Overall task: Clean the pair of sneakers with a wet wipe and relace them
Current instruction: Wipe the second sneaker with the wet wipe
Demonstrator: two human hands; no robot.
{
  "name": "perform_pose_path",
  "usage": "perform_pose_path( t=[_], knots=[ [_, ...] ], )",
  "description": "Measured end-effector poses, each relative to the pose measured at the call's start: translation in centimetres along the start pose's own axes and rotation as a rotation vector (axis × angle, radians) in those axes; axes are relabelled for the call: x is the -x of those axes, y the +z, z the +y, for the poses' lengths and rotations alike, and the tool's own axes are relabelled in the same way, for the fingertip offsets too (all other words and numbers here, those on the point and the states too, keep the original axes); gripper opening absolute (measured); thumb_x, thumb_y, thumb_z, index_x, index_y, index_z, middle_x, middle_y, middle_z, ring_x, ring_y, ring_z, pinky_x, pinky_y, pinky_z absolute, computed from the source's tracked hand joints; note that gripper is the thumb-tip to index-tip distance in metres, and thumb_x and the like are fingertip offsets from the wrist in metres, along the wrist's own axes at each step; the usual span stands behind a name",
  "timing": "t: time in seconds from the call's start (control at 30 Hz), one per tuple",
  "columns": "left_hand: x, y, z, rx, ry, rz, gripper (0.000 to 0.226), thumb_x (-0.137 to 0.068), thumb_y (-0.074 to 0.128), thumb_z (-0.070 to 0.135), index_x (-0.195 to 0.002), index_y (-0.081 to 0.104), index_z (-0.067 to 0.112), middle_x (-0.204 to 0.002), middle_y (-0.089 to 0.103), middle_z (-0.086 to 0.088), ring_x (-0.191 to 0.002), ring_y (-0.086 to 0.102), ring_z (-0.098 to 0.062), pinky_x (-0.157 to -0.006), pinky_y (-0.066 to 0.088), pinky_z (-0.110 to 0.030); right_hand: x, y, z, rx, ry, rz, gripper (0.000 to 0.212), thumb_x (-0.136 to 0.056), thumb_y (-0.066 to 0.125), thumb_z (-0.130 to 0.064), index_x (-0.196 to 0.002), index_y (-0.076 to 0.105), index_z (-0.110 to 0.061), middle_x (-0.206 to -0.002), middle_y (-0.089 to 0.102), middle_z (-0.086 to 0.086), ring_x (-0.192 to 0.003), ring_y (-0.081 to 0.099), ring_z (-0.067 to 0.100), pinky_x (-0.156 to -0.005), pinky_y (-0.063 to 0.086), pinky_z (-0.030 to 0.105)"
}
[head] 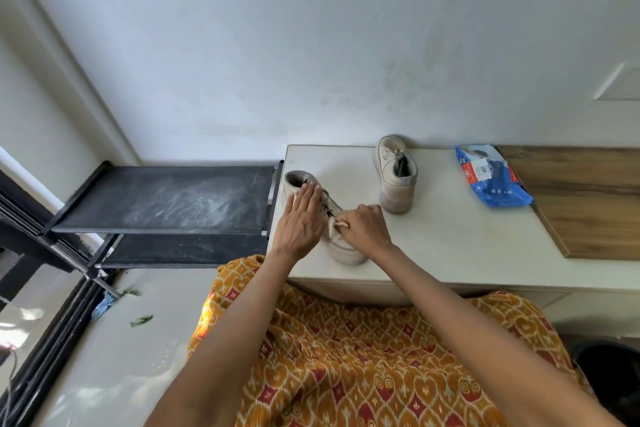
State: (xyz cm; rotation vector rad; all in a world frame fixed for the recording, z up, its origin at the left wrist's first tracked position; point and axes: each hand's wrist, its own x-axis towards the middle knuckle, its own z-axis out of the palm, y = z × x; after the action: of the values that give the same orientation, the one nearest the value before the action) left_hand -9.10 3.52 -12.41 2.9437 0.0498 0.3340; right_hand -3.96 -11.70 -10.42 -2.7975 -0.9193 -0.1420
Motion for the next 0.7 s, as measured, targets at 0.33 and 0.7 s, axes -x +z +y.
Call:
perform_pose_path(
  t=[0.33,0.7],
  knots=[
    [0.2,-0.9,0.0,-0.058,0.0,-0.075,0.067,-0.099,0.024,0.046,-0.149,-0.003,0.012,-0.158,-0.006,-0.005,-0.145,-0.01,-0.016,-0.115,-0.012,-0.031,0.3,-2.6,2.8,0.151,-0.254,-0.227,0.022,-0.091,0.048,-0.02,-0.1,0.068,-0.021,-0.103,0.069,0.004,-0.103,0.057,0.025,-0.09,0.033,0.036],
    [-0.1,-1.2,-0.7,-0.156,0.036,-0.174,0.079,-0.095,0.028,0.057,-0.148,-0.006,0.01,-0.158,-0.008,-0.007,-0.144,-0.012,-0.017,-0.117,-0.01,-0.035,-2.3,-1.2,0.6,0.021,-0.175,-0.206,0.02,-0.089,0.057,-0.027,-0.103,0.071,-0.027,-0.104,0.068,0.003,-0.105,0.054,0.022,-0.089,0.035,0.035]
  ],
)
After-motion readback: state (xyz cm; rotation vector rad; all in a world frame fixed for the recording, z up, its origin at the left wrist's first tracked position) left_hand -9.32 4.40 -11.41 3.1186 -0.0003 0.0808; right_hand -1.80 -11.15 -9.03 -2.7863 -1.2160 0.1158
